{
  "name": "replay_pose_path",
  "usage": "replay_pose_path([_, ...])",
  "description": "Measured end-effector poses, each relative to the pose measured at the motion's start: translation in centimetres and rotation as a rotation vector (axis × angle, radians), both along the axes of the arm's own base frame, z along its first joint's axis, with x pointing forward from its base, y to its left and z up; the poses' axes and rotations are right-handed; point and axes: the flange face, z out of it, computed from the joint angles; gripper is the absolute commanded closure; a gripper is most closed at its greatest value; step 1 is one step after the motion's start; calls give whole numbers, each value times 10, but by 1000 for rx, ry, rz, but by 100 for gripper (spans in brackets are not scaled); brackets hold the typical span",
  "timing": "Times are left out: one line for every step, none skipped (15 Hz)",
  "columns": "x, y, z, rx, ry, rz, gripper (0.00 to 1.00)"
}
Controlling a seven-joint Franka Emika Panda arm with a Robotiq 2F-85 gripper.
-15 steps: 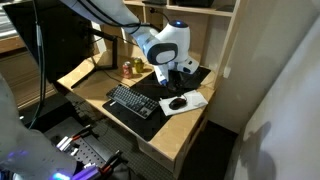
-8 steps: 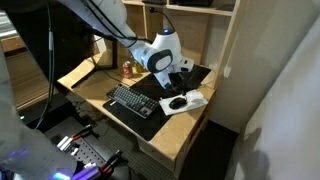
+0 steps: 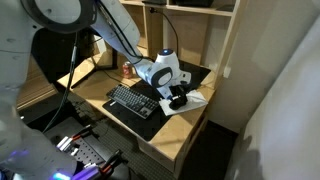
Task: Move the mouse to the bottom of the table, the take the two cans and put them on the paper
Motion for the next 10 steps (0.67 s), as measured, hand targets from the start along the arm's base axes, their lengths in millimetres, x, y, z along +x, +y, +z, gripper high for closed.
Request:
replay_pose_path([2, -2, -4, 0, 5, -4, 0])
replay_pose_path([4, -4, -6, 0, 7, -7, 0])
replay_pose_path([6, -6, -7, 1, 9, -10, 0])
replay_pose_path([7, -7, -9, 4, 15, -14, 0])
replay_pose_path([9, -8, -10, 8, 23, -19, 0])
replay_pose_path([11, -8, -11, 14, 29, -25, 0])
replay_pose_path([13, -8, -12, 25, 37, -33, 0])
replay_pose_path([14, -7, -13, 39, 46, -40, 0])
replay_pose_path([16, -6, -14, 53, 56, -46, 0])
replay_pose_path([17, -5, -14, 67, 64, -53, 0])
